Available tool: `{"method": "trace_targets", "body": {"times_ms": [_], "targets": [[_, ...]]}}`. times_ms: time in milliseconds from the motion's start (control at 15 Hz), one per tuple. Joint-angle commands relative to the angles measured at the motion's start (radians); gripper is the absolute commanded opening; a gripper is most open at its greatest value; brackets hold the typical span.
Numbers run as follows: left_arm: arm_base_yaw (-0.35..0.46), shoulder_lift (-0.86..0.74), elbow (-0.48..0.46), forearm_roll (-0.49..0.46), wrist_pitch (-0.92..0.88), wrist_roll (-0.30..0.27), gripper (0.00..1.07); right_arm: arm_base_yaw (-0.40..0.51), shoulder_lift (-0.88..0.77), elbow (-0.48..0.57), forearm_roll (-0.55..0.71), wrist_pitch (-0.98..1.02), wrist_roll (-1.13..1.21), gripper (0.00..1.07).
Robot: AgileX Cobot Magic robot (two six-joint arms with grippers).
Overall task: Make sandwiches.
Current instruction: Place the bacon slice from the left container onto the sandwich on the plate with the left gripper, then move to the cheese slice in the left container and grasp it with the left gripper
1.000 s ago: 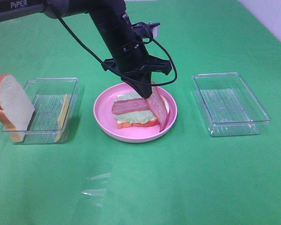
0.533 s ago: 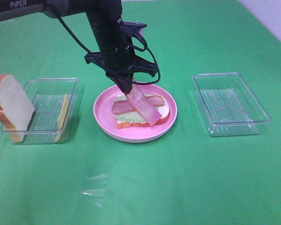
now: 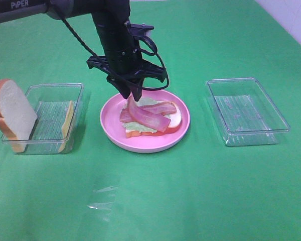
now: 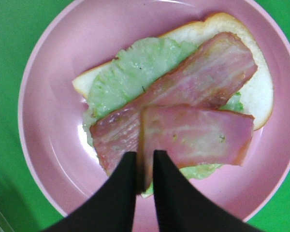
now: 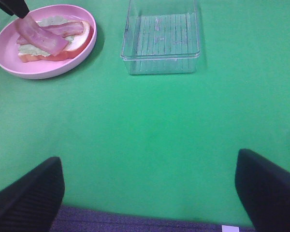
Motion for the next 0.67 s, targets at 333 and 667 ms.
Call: {"method": "trace_targets", "body": {"times_ms": [333,667], "targets": [[0.0,-0.017,-0.056,0.01,0.151,0.043,1.01,-0.006,-0.032,0.001,0.003,-0.003,-0.014,0.91],[0.0,-0.312,0.122,0.046,0.15,0.007,1.01,-0.006,-0.032,0.001,0.003,-0.003,-0.014,0.91]]}}
